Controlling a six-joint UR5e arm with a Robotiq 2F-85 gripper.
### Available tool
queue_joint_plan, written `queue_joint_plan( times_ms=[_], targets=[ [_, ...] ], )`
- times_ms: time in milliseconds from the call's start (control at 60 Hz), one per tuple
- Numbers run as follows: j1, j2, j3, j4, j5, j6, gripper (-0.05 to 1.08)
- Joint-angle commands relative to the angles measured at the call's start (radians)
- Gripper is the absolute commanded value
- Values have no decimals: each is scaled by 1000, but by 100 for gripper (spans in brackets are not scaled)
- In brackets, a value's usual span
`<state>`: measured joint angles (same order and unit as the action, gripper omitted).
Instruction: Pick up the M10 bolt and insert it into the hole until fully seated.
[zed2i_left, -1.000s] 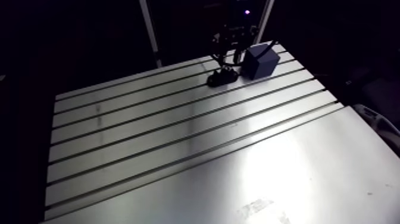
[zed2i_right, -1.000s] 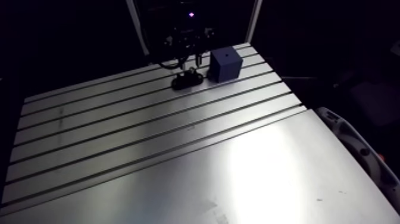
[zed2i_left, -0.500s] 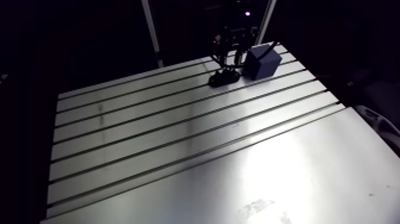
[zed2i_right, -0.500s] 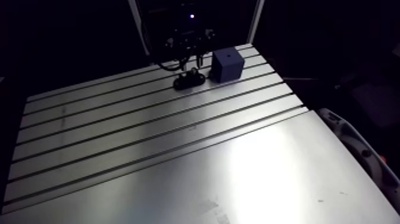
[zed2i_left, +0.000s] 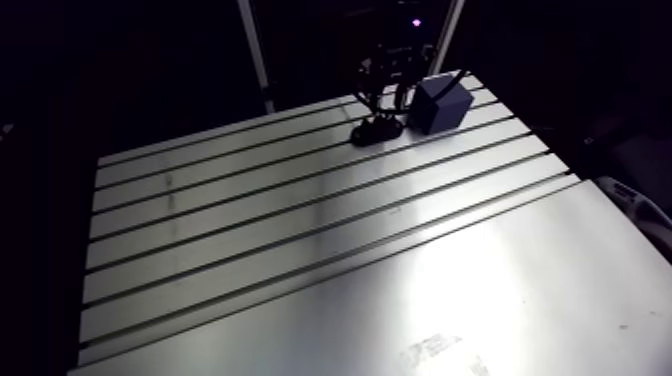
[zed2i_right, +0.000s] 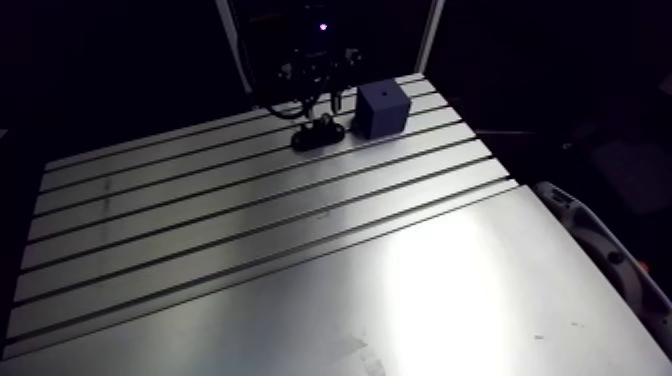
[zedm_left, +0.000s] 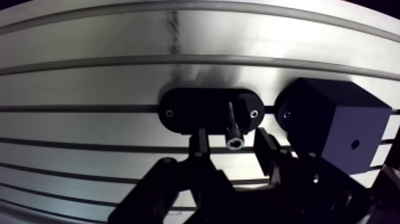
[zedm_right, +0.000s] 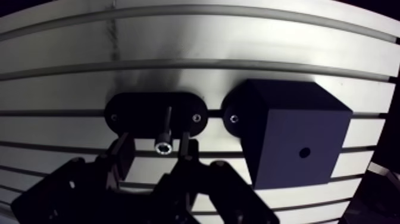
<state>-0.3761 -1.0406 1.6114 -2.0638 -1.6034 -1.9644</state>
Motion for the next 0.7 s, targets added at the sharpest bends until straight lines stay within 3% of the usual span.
queue_joint_plan(
  times_ms=[17, 700],
  targets=[
    [-1, 1, 0, 0, 1, -1, 49],
    [-4, 6, 1, -5, 1, -3, 52]
  ],
)
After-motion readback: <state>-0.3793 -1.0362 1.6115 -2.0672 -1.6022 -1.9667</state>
